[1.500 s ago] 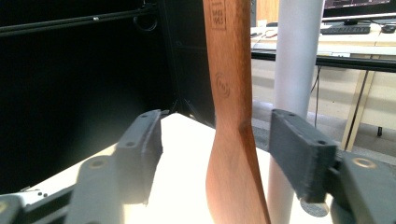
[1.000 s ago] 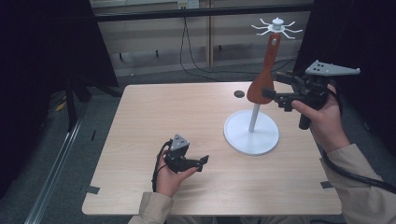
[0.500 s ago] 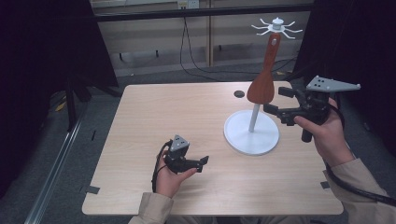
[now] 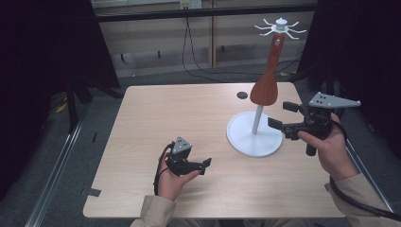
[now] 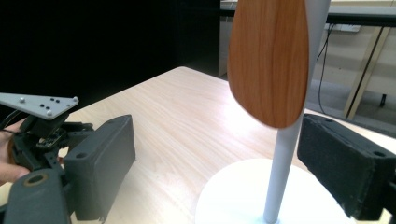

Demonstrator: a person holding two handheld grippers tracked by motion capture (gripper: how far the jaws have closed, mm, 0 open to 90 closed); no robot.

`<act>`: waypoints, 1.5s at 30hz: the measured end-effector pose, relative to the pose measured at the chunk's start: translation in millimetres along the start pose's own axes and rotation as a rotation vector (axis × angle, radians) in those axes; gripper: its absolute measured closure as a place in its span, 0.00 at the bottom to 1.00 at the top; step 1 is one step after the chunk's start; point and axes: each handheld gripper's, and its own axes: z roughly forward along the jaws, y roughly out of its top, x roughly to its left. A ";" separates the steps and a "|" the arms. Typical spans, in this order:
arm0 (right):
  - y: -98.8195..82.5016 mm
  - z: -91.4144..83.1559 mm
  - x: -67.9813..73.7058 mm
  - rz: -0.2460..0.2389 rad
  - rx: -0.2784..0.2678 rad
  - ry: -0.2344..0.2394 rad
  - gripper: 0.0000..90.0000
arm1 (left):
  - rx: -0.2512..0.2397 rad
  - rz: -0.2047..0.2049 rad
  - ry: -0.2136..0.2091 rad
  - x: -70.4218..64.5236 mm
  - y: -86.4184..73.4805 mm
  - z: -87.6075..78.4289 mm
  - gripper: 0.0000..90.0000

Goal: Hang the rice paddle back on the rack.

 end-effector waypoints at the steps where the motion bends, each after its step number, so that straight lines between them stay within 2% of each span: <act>1: -2.0 -0.3 -0.3 0.005 0.000 0.002 0.12 | -0.001 0.002 0.000 0.1 0.1 0.0 0.09; 11: -30.5 -2.3 -3.6 0.022 0.030 -0.002 0.12 | -0.004 0.007 -0.004 0.0 0.2 0.1 0.09; 15: -39.0 -0.7 -4.4 0.014 0.043 -0.006 0.11 | -0.004 0.002 0.000 -0.2 0.0 0.1 0.09; 20: -50.1 1.4 -3.4 0.023 0.057 0.005 0.11 | -0.003 0.007 -0.003 0.2 0.0 0.0 0.09; 34: -77.0 8.0 3.6 0.016 0.095 0.011 0.11 | -0.005 0.007 -0.004 0.5 -0.2 0.0 0.09; 45: -91.6 10.6 6.4 0.016 0.103 0.017 0.11 | -0.009 0.007 -0.004 0.2 0.1 -0.5 0.09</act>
